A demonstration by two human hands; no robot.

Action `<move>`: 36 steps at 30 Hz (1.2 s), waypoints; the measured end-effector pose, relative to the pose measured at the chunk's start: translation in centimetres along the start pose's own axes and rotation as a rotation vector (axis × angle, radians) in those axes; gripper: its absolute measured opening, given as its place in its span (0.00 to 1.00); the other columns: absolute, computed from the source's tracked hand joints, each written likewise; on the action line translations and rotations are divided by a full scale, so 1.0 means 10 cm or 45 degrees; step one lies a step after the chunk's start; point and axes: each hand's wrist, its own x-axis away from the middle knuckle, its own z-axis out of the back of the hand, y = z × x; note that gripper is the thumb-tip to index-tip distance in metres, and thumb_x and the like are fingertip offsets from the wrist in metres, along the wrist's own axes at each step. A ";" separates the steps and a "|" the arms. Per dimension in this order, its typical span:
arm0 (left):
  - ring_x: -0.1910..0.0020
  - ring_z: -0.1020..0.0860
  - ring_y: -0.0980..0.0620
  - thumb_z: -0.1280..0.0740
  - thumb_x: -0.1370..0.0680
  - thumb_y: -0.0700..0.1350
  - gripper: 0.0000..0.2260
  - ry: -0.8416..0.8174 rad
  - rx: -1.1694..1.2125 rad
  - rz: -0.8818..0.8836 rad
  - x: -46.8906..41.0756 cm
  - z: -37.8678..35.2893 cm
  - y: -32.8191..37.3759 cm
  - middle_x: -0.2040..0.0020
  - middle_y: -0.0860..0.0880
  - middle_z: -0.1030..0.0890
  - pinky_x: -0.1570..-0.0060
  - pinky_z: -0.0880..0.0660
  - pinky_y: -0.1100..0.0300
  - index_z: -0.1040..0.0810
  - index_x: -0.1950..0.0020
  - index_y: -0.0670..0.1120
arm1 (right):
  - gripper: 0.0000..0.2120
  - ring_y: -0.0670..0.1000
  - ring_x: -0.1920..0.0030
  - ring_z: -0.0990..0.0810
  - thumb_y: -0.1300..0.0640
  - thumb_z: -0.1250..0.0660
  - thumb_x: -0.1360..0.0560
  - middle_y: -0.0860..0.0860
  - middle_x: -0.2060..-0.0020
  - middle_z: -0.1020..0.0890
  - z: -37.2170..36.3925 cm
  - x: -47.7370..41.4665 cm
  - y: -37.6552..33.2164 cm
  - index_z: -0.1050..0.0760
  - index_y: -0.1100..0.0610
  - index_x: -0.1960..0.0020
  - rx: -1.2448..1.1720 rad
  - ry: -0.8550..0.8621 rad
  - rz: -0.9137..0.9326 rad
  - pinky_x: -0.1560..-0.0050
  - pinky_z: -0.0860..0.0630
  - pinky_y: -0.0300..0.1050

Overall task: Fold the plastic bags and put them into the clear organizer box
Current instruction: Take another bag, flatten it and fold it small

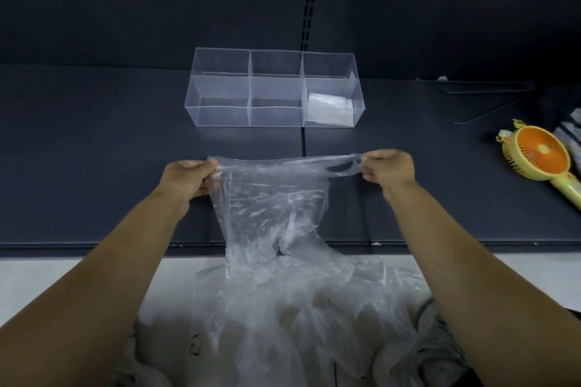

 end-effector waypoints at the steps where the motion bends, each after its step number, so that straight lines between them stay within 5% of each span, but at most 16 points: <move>1: 0.72 0.22 0.54 0.32 0.22 0.43 0.06 -0.003 -0.010 0.006 0.00 0.01 -0.01 0.62 0.45 0.22 0.75 0.24 0.68 0.21 0.58 0.42 | 0.03 0.48 0.68 0.20 0.65 0.34 0.24 0.55 0.65 0.18 0.01 0.02 -0.03 0.21 0.63 0.53 -0.212 -0.074 -0.101 0.61 0.22 0.39; 6: 0.76 0.23 0.57 0.32 0.21 0.43 0.07 -0.034 -0.054 0.019 0.01 0.04 -0.05 0.64 0.46 0.22 0.74 0.23 0.67 0.21 0.59 0.42 | 0.04 0.41 0.72 0.28 0.55 0.34 0.24 0.46 0.67 0.20 0.24 0.15 -0.17 0.26 0.54 0.56 -0.796 -0.571 -0.439 0.70 0.35 0.31; 12: 0.71 0.23 0.53 0.32 0.22 0.42 0.07 -0.045 -0.035 0.050 0.03 0.04 -0.01 0.65 0.46 0.21 0.75 0.23 0.67 0.22 0.59 0.43 | 0.23 0.46 0.67 0.26 0.38 0.31 0.34 0.52 0.62 0.22 0.45 0.22 -0.23 0.25 0.56 0.53 -0.476 -0.853 -0.423 0.70 0.31 0.35; 14: 0.77 0.23 0.58 0.32 0.22 0.42 0.07 -0.062 -0.025 0.051 0.04 0.03 0.00 0.68 0.48 0.21 0.75 0.24 0.67 0.22 0.59 0.42 | 0.21 0.45 0.69 0.26 0.38 0.30 0.35 0.51 0.64 0.22 0.46 0.20 -0.26 0.25 0.55 0.54 -0.309 -0.775 -0.420 0.72 0.33 0.34; 17: 0.79 0.24 0.60 0.32 0.22 0.42 0.06 -0.058 -0.036 0.050 0.04 0.03 0.02 0.67 0.47 0.21 0.75 0.23 0.67 0.22 0.59 0.43 | 0.05 0.42 0.74 0.29 0.59 0.29 0.27 0.51 0.66 0.24 0.41 0.16 -0.30 0.25 0.56 0.58 -0.147 -0.584 -0.299 0.77 0.34 0.31; 19: 0.80 0.25 0.60 0.32 0.22 0.41 0.07 -0.048 -0.028 0.043 0.01 0.04 0.04 0.73 0.51 0.21 0.75 0.24 0.67 0.23 0.60 0.43 | 0.06 0.42 0.74 0.29 0.67 0.31 0.27 0.53 0.66 0.23 0.39 0.10 -0.32 0.24 0.57 0.56 -0.119 -0.411 -0.134 0.76 0.31 0.31; 22: 0.80 0.25 0.61 0.32 0.22 0.42 0.09 -0.026 -0.016 0.012 -0.03 0.04 0.15 0.78 0.54 0.23 0.77 0.25 0.69 0.24 0.62 0.45 | 0.08 0.43 0.72 0.27 0.68 0.31 0.27 0.53 0.67 0.22 0.39 0.02 -0.41 0.23 0.58 0.52 -0.123 -0.098 0.052 0.73 0.28 0.32; 26: 0.67 0.24 0.55 0.33 0.21 0.49 0.10 0.090 0.027 0.048 -0.08 0.02 0.26 0.64 0.50 0.22 0.74 0.25 0.64 0.25 0.59 0.46 | 0.06 0.45 0.68 0.24 0.66 0.35 0.24 0.52 0.64 0.21 0.40 -0.04 -0.41 0.23 0.59 0.49 -0.168 0.124 0.192 0.65 0.24 0.35; 30: 0.55 0.22 0.53 0.38 0.21 0.59 0.17 -0.027 0.093 0.200 0.05 0.10 0.13 0.53 0.51 0.22 0.63 0.25 0.59 0.26 0.44 0.46 | 0.08 0.43 0.68 0.23 0.51 0.34 0.22 0.50 0.65 0.19 0.39 0.30 -0.13 0.22 0.54 0.56 0.086 -0.273 0.135 0.70 0.26 0.33; 36: 0.55 0.20 0.49 0.39 0.20 0.57 0.18 -0.073 0.207 0.369 0.61 0.23 -0.43 0.53 0.47 0.19 0.62 0.23 0.57 0.25 0.46 0.41 | 0.20 0.49 0.60 0.16 0.42 0.31 0.30 0.54 0.59 0.15 0.27 0.98 0.42 0.20 0.59 0.49 0.196 -0.725 -0.249 0.65 0.22 0.40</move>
